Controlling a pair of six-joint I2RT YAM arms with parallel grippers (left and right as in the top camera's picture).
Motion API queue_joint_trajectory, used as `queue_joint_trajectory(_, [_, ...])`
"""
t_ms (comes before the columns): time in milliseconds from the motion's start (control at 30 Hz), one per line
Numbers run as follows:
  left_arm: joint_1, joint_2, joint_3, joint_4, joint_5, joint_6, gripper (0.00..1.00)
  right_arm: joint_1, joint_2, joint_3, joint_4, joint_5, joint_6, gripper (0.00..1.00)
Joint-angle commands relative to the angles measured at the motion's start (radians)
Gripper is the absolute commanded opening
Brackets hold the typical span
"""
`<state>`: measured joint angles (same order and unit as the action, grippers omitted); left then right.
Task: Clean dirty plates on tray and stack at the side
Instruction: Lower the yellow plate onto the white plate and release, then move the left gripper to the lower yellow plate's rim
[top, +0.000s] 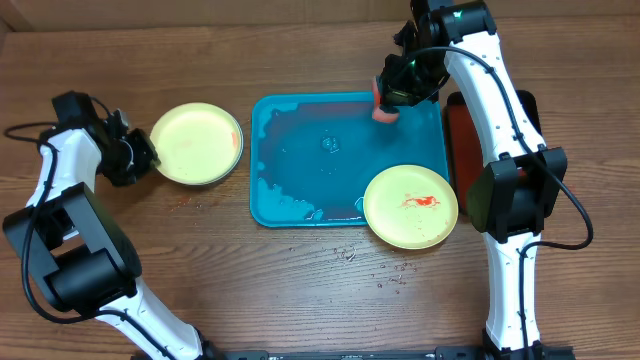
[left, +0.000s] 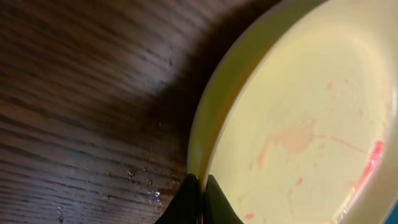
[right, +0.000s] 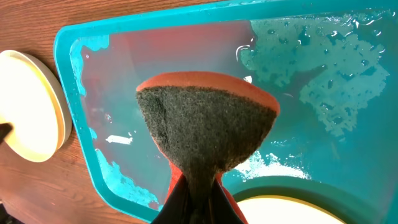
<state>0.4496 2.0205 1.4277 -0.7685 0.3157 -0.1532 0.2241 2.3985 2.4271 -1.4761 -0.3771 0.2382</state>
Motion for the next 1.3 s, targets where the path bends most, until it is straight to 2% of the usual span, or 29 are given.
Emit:
queue_joint_trajectory(0, [0.0, -0.024, -0.028, 0.015, 0.025, -0.019, 0.33, 0.005, -0.014, 0.034, 0.004, 0.002, -0.003, 0.04])
queue_joint_trajectory(67, [0.0, -0.024, -0.024, 0.014, 0.026, -0.019, 0.53, 0.005, -0.014, 0.034, 0.005, 0.002, -0.003, 0.04])
queue_joint_trajectory(100, [0.0, -0.024, -0.018, 0.013, 0.026, -0.019, 0.59, 0.005, -0.014, 0.034, 0.005, 0.002, -0.003, 0.04])
queue_joint_trajectory(200, [-0.003, -0.024, 0.022, -0.023, 0.038, -0.002, 0.68, 0.005, -0.014, 0.034, 0.005, 0.002, -0.003, 0.04])
queue_joint_trajectory(433, [-0.061, -0.024, 0.252, -0.233, 0.04, 0.073, 0.67, 0.005, -0.014, 0.034, 0.008, 0.002, -0.003, 0.04])
queue_joint_trajectory(467, [-0.099, -0.024, 0.321, -0.292, 0.041, 0.08, 0.68, 0.005, -0.014, 0.034, 0.008, 0.002, -0.003, 0.04])
queue_joint_trajectory(567, [-0.174, -0.024, 0.389, -0.344, 0.073, 0.079, 0.7, 0.005, -0.014, 0.034, 0.013, 0.002, -0.003, 0.04])
queue_joint_trajectory(700, [-0.291, -0.024, 0.406, -0.356, 0.144, 0.068, 0.69, 0.005, -0.014, 0.034, 0.015, 0.002, -0.003, 0.04])
queue_joint_trajectory(967, [-0.547, -0.024, 0.404, -0.346, 0.145, 0.007, 0.68, -0.025, -0.014, 0.034, -0.004, 0.002, 0.0, 0.04])
queue_joint_trajectory(1133, [-0.686, -0.022, 0.398, -0.341, 0.063, -0.052, 0.7, -0.094, -0.014, 0.035, -0.047, 0.002, 0.0, 0.04])
queue_joint_trajectory(1267, [-0.764, -0.002, 0.391, -0.335, 0.055, -0.095, 0.69, -0.157, -0.014, 0.035, -0.075, 0.002, -0.001, 0.04])
